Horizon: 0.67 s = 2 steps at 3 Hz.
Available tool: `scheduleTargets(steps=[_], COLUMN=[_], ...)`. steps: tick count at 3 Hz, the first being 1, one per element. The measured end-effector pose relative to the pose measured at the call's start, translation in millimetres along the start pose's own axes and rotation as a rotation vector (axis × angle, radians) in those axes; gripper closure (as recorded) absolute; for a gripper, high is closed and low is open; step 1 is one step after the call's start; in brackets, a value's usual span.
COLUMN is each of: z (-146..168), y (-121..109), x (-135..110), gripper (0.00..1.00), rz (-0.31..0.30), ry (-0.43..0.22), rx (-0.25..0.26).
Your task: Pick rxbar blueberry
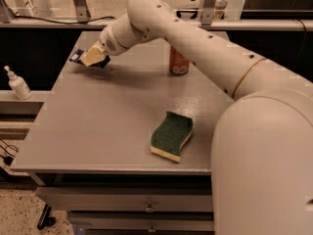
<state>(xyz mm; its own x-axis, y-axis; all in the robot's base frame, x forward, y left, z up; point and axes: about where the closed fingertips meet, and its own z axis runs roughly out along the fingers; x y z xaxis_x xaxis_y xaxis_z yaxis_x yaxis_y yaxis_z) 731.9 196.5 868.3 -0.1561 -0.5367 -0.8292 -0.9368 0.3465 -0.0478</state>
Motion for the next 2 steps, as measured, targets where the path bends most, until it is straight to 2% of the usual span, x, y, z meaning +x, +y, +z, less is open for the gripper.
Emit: scheduleTargets(steps=[1,2], z=[-31,-77], y=[-8,-16], x=[-12,-16], gripper=[1.00,1.00], rz=[-0.035,-0.030], ry=[0.017,0.001], rx=[0.051,0.109])
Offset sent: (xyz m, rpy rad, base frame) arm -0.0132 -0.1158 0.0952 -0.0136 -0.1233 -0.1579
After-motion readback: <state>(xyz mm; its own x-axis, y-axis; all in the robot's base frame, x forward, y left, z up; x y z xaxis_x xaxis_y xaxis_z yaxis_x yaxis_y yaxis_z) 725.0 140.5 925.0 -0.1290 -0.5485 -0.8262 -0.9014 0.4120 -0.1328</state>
